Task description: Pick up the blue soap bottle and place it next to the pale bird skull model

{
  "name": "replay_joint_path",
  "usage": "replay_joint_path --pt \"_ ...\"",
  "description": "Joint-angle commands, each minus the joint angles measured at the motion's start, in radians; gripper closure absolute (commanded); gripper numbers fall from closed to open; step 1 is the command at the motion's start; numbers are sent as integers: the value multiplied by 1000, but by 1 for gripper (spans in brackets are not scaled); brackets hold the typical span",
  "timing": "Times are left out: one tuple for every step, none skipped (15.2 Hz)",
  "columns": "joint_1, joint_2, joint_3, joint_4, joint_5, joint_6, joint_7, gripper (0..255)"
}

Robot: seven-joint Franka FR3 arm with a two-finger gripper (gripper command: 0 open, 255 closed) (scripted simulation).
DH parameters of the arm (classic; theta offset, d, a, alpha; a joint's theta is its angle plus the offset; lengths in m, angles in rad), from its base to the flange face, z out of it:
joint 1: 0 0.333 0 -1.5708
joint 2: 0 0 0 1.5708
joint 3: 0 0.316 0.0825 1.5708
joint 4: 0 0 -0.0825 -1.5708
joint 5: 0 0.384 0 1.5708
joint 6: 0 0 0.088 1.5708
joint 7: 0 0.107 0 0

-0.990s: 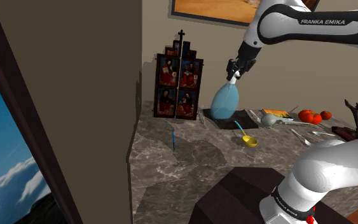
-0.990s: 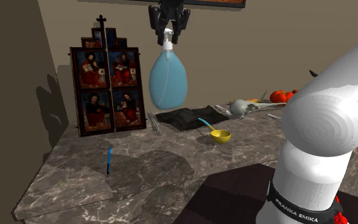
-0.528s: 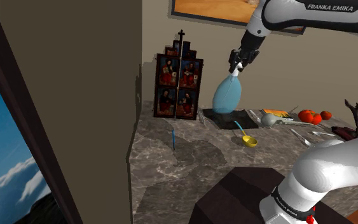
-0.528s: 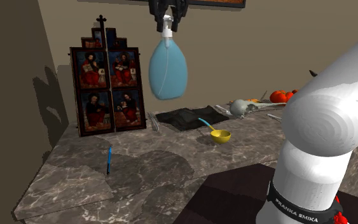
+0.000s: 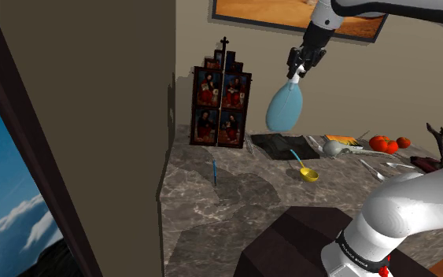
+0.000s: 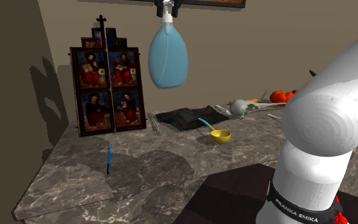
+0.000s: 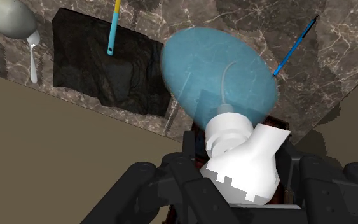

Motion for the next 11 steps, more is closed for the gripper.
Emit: replay_joint_path --pt "1 10 4 39 1 -29 2 255" --pt "0 15 4 57 1 -42 1 255" --pt "0 21 4 76 1 -55 1 255" --pt "0 27 4 95 1 -68 0 255" --pt "0 33 5 114 1 -81 -1 255" --pt "-1 39 5 133 1 -94 -2 255" --pt "-1 46 5 153 1 -107 -3 255" --pt "-1 53 5 173 0 -120 -4 255" --pt "-1 60 6 193 0 -133 -4 255" --pt "-2 67 6 214 0 -146 -5 255" --pt "-2 74 6 235 0 -160 -6 255"
